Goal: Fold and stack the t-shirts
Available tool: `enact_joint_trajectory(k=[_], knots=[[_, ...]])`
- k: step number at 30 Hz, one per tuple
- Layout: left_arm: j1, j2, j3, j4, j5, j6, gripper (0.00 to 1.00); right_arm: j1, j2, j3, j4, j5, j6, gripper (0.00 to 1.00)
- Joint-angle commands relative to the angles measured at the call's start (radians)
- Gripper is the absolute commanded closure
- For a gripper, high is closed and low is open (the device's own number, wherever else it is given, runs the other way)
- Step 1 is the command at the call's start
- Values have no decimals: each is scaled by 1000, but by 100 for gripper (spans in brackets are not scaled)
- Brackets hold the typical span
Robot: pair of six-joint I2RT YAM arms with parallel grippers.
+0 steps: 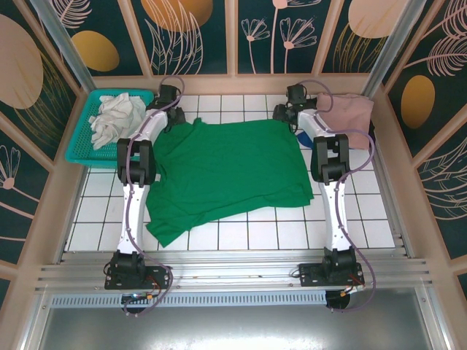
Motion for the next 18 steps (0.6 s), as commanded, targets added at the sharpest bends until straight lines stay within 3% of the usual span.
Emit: enact_joint_trajectory(k=[1,4,5,7,13,18], knots=[[-4,21,-16,-15,70,-13,80,-10,27,30,-52,-2,7,43],[-5,-4,-19,-19,102,-9,99,-16,29,21,-40,-44,11,51],[-5,-16,-21,-20,104,-6,100,-16,29,23,-38,-47,13,55],[-4,-54,-21,-24,105,-3,100,-18,27,31,-44,-49,10,70],[14,-199,-13,-21,111,-23,100,-18,-52,21,-73,-42,-19,99],[16,-301,-36,1,106,-33,100,-24,-215,-134,-11,-11,-35,100]])
